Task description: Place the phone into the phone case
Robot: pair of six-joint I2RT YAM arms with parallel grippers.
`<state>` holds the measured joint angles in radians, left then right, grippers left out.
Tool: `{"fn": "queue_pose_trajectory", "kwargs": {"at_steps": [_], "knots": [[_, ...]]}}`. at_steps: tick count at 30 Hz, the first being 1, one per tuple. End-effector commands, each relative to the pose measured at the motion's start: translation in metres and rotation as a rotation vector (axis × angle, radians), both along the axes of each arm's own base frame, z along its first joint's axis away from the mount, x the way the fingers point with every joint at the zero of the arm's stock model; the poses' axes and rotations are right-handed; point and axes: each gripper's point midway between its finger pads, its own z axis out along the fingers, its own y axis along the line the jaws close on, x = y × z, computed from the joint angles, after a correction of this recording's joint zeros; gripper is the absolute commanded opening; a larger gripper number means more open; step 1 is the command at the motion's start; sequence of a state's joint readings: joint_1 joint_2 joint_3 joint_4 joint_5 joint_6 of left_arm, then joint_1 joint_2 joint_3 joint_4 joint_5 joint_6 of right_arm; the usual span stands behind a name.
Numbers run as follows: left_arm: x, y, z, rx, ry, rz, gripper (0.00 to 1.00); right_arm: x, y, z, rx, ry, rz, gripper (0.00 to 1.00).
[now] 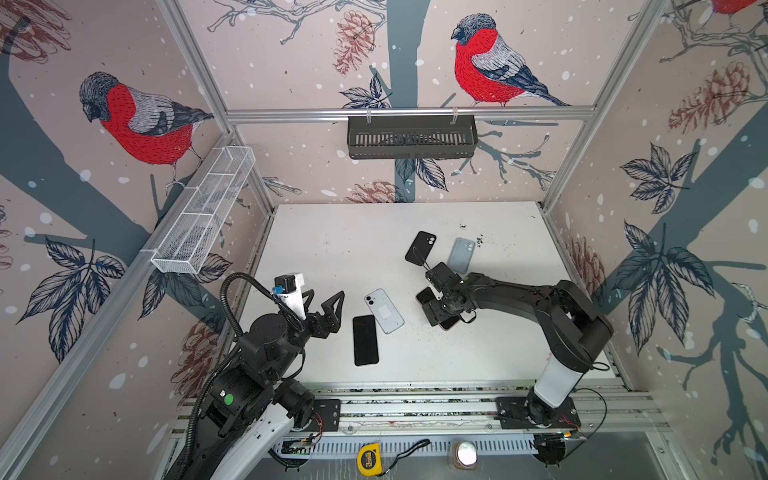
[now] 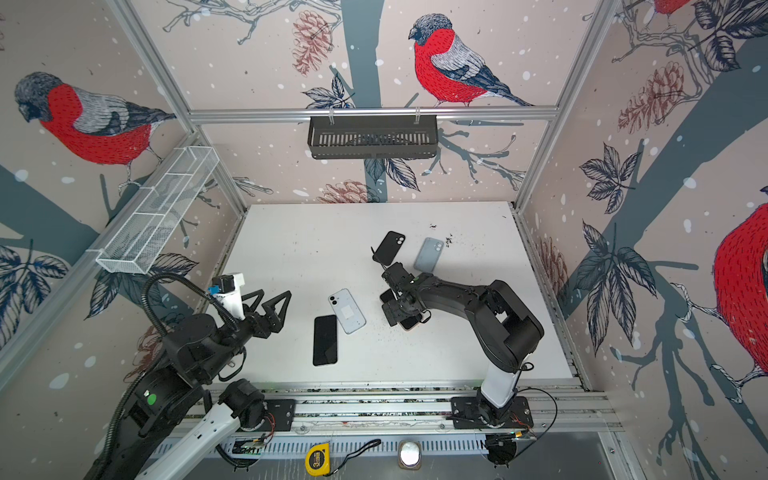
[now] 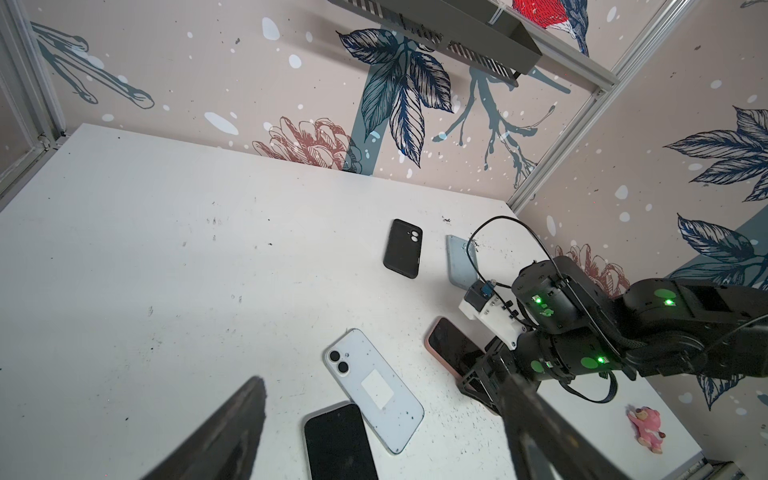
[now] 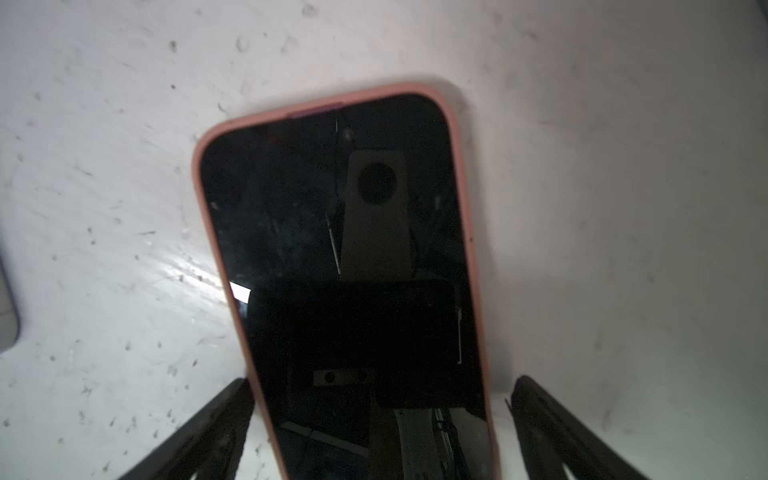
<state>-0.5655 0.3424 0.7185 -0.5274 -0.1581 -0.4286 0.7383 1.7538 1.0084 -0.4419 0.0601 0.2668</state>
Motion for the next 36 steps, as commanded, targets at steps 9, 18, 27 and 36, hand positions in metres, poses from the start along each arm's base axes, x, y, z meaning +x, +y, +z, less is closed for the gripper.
{"fn": "queue_pose_trajectory", "kwargs": {"at_steps": [9, 18, 27, 36], "knots": [[0.003, -0.002, 0.003, -0.003, -0.013, -0.004, 0.88, 0.022, -0.013, -0.002, 0.020, 0.001, -0.149, 0.77], [0.001, 0.002, 0.006, -0.009, -0.026, 0.009, 0.88, 0.067, -0.027, -0.010, 0.047, 0.054, -0.360, 0.75], [-0.002, 0.007, 0.010, -0.023, -0.048, 0.025, 0.88, 0.101, -0.020, -0.016, 0.060, 0.086, -0.460, 0.76], [-0.003, 0.006, 0.010, -0.023, -0.050, 0.015, 0.88, 0.115, -0.059, -0.006, 0.055, 0.040, -0.669, 0.76]]}}
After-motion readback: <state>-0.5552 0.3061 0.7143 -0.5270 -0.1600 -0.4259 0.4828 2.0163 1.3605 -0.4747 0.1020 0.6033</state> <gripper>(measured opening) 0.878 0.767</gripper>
